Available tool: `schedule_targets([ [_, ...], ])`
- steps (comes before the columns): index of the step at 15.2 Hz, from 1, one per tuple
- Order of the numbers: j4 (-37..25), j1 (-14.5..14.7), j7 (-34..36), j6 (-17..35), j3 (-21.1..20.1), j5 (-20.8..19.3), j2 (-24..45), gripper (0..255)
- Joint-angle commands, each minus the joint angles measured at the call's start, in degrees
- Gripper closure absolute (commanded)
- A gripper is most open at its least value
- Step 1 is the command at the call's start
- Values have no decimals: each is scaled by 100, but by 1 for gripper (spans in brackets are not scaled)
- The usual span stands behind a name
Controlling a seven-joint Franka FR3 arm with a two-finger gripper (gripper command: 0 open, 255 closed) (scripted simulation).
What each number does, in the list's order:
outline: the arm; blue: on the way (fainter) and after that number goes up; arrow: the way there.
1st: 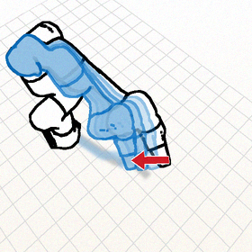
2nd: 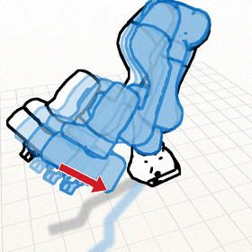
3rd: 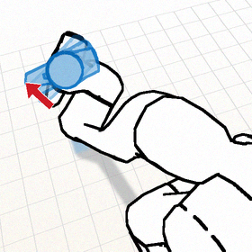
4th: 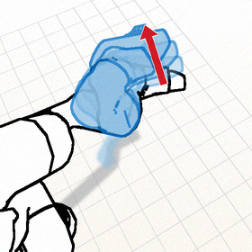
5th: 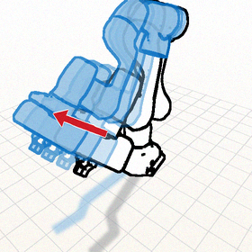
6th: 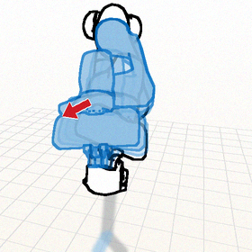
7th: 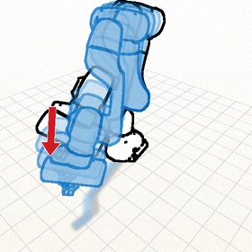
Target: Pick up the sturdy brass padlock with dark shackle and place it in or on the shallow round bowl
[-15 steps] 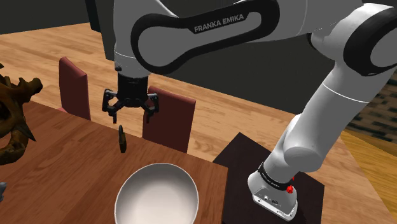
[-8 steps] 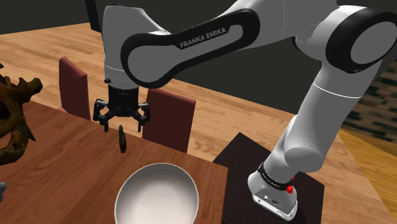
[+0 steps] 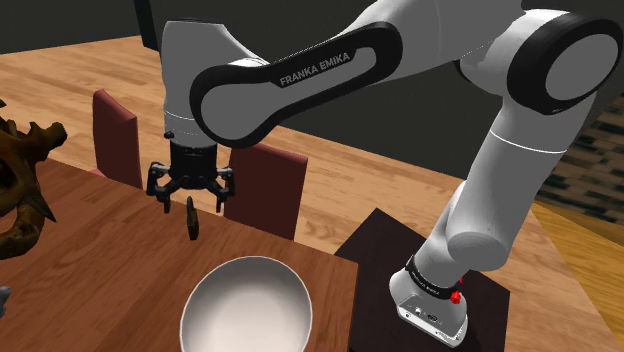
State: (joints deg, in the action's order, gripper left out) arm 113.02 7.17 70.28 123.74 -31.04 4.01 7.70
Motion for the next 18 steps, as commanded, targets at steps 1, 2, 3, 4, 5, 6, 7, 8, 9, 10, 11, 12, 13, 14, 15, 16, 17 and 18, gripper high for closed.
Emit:
schedule_targets([
  [1,0,0,0,1,0,-1,1,0],
  [2,0,0,0,1,0,-1,1,255],
  [3,0,0,0,2,0,-1,1,255],
  [4,0,0,0,2,0,-1,1,255],
  [5,0,0,0,2,0,-1,1,255],
  [6,0,0,0,1,0,-1,1,255],
  [7,1,0,0,1,0,0,1,255],
  [8,0,0,0,1,0,0,1,255],
  [9,0,0,0,1,0,0,1,255],
  [10,0,0,0,1,0,0,1,255],
  [11,1,0,0,1,0,0,1,255],
  [12,-44,-5,-4,-71,-2,15,-31,255],
  [13,-91,-9,-8,-144,-4,30,-61,255],
  [14,-138,-14,-11,-216,-5,44,-90,255],
  [15,-186,-18,-14,-289,-6,57,-117,255],
  [16,-236,-22,-16,-362,-7,69,-144,255],
  [17,-287,-26,-17,-435,-8,81,-169,255],
  [18,-339,-30,-18,-509,-8,92,-193,255],
])
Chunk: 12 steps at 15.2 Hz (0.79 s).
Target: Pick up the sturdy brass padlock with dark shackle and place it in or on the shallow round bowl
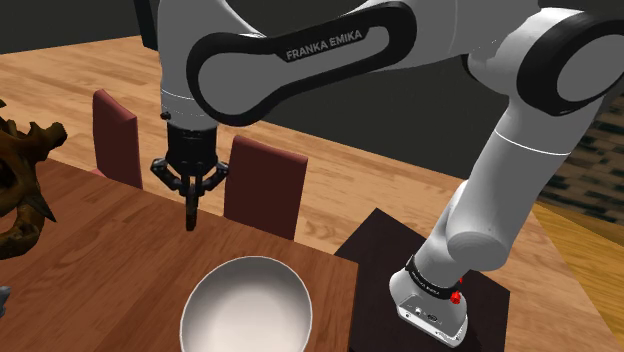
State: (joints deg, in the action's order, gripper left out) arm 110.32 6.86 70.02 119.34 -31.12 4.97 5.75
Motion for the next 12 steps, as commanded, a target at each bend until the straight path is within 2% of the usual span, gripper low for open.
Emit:
schedule_targets([
  [1,-122,-2,8,-142,-1,6,-21,255],
  [12,-801,-25,40,-960,2,64,-181,255],
])
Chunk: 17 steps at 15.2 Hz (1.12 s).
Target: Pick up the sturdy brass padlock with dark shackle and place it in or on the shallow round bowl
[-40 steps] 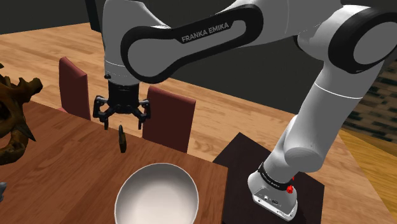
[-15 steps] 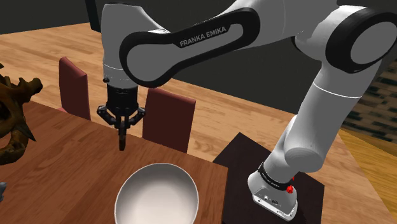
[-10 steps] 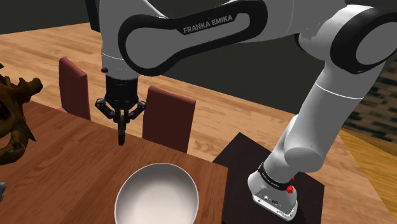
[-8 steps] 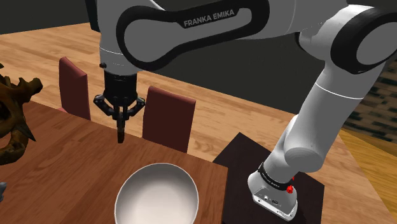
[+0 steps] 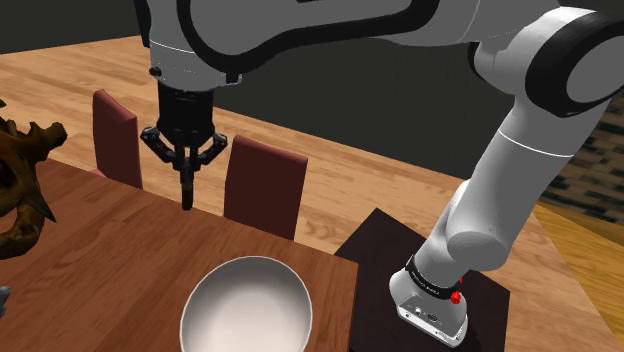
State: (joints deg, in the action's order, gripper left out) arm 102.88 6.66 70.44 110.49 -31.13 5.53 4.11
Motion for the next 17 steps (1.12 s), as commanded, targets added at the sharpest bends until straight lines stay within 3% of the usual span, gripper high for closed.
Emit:
schedule_targets([
  [1,-128,-6,4,-151,3,8,-23,255],
  [6,-494,-6,42,-523,2,2,-32,255],
  [17,1135,419,449,-440,-277,1023,-1920,255],
])
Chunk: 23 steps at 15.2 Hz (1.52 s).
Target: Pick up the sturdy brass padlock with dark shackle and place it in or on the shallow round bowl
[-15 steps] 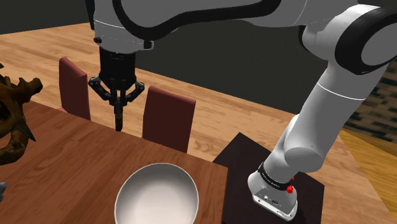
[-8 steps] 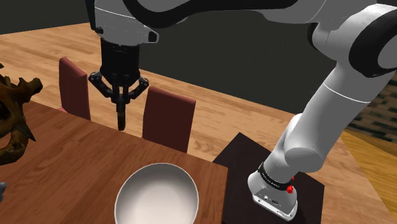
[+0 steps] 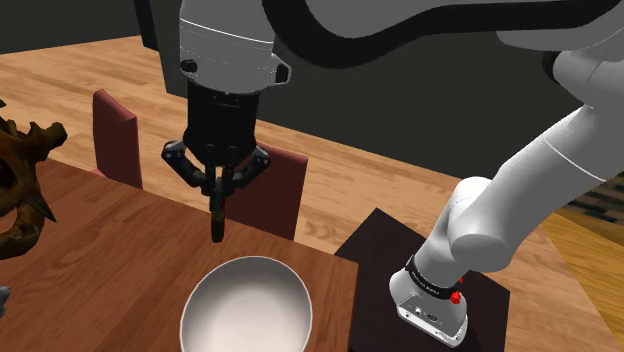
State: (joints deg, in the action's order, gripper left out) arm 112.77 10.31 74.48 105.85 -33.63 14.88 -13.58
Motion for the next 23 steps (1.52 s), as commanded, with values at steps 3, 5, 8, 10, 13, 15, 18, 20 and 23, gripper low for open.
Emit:
schedule_targets([
  [3,434,239,225,-34,-111,335,-590,255],
  [5,591,372,364,-85,-174,489,-862,255],
  [8,747,537,554,-158,-262,669,-1169,255],
  [10,899,549,531,-8,-289,692,-1172,255],
  [13,1119,564,498,217,-337,728,-1167,255],
  [15,1261,572,478,369,-372,750,-1155,255],
  [18,1464,583,451,600,-428,782,-1127,255],
  [20,1594,588,434,756,-468,802,-1101,255],
  [23,1782,593,413,994,-532,829,-1049,255],
])
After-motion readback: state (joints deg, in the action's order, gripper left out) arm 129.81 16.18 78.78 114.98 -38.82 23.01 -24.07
